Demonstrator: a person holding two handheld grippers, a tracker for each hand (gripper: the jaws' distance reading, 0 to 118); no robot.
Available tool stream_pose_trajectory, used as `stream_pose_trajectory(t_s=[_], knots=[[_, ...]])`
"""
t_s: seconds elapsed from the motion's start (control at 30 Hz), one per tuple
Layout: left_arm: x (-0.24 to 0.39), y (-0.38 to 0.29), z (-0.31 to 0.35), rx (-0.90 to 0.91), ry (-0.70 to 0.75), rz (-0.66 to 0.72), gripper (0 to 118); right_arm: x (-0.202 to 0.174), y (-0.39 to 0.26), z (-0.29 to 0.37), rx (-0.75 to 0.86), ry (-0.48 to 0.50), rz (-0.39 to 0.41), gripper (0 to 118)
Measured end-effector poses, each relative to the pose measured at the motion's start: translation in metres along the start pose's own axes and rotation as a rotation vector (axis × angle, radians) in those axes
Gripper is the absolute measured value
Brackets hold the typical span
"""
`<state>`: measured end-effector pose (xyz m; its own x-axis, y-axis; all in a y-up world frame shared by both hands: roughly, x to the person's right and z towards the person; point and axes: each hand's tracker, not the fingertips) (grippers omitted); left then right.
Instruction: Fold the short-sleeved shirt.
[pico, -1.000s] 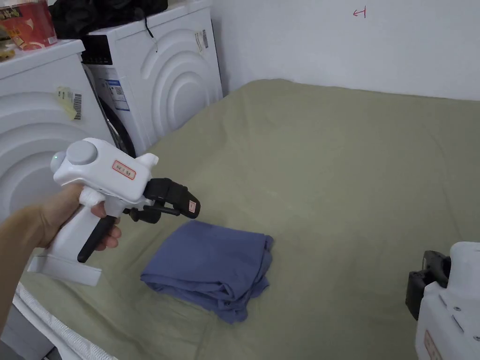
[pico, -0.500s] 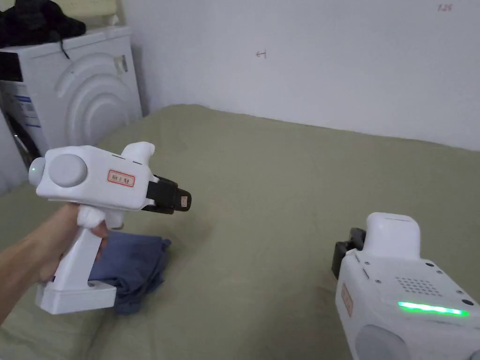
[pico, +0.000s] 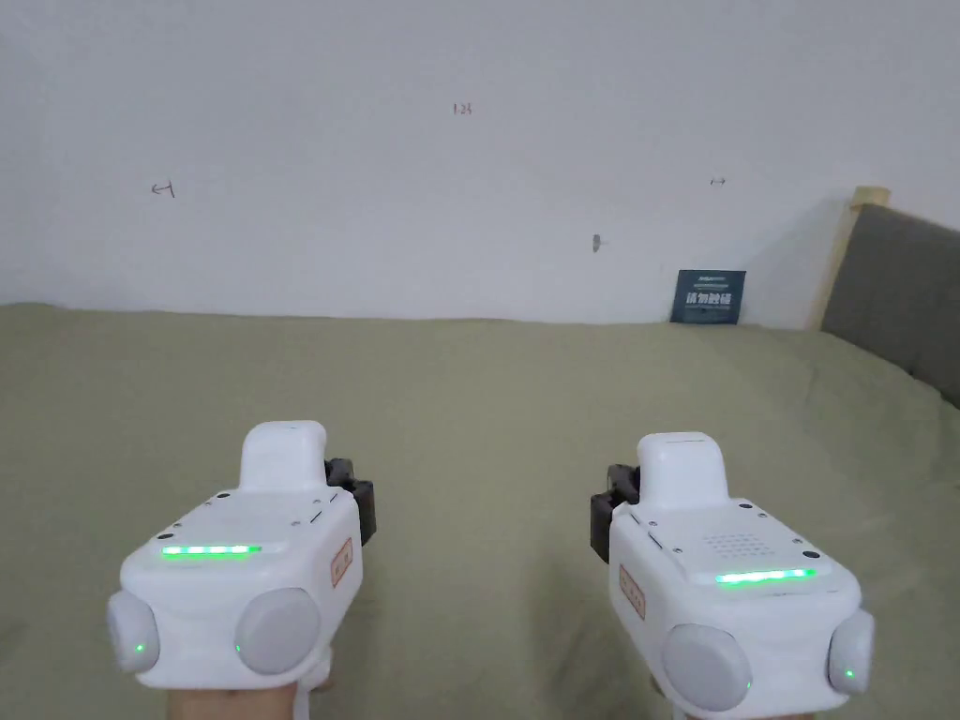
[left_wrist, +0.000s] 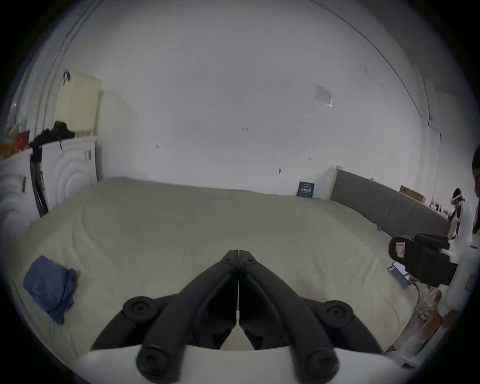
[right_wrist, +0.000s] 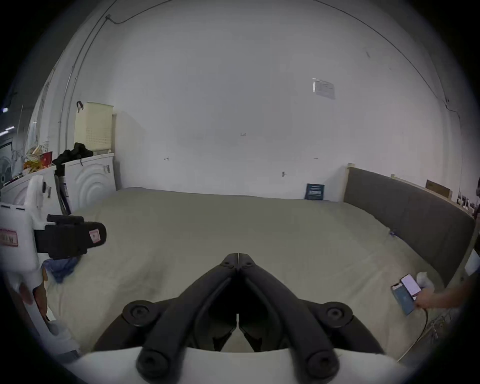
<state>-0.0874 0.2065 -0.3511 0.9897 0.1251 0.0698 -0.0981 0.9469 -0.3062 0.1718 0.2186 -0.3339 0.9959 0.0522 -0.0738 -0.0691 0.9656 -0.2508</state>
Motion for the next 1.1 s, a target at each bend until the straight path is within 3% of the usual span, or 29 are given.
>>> stream_pose_trajectory(t_s=[0.23,0.53,0.6,0.63,0.67,0.7,0.73,0.77,0.83,0.87,1.1], knots=[[0.02,0.001,0.016,0.101,0.118,-0.157,1,0.016,-0.008,0.003,0.044,-0.004,0.031,0],[0.01,0.008,0.024,0.127,0.146,-0.176,1,0.0,-0.001,0.001,0.082,0.011,0.037,0],[0.012,0.009,0.025,0.134,0.156,-0.181,8,-0.004,0.0,0.0,0.087,0.011,0.043,0],[0.011,0.009,0.026,0.138,0.159,-0.183,22,-0.005,0.001,0.0,0.09,0.009,0.045,1],[0.01,0.009,0.026,0.138,0.167,-0.183,40,-0.006,0.002,-0.001,0.095,0.006,0.043,11],[0.01,0.009,0.025,0.137,0.181,-0.182,73,-0.006,0.003,-0.001,0.104,-0.002,0.037,37],[0.009,0.008,0.024,0.137,0.197,-0.182,117,-0.007,0.003,-0.001,0.112,-0.017,0.03,96],[0.007,0.007,0.021,0.133,0.231,-0.175,118,-0.007,0.005,-0.002,0.108,-0.022,0.022,118],[0.003,0.006,0.02,0.164,0.217,-0.154,118,-0.004,0.001,-0.005,0.03,-0.03,0.012,115],[0.001,0.01,0.017,0.136,0.232,-0.165,118,-0.006,0.007,-0.004,0.139,-0.04,0.014,114],[0.001,0.011,0.025,0.162,0.238,-0.175,118,-0.011,0.006,-0.005,0.113,-0.025,0.019,118]])
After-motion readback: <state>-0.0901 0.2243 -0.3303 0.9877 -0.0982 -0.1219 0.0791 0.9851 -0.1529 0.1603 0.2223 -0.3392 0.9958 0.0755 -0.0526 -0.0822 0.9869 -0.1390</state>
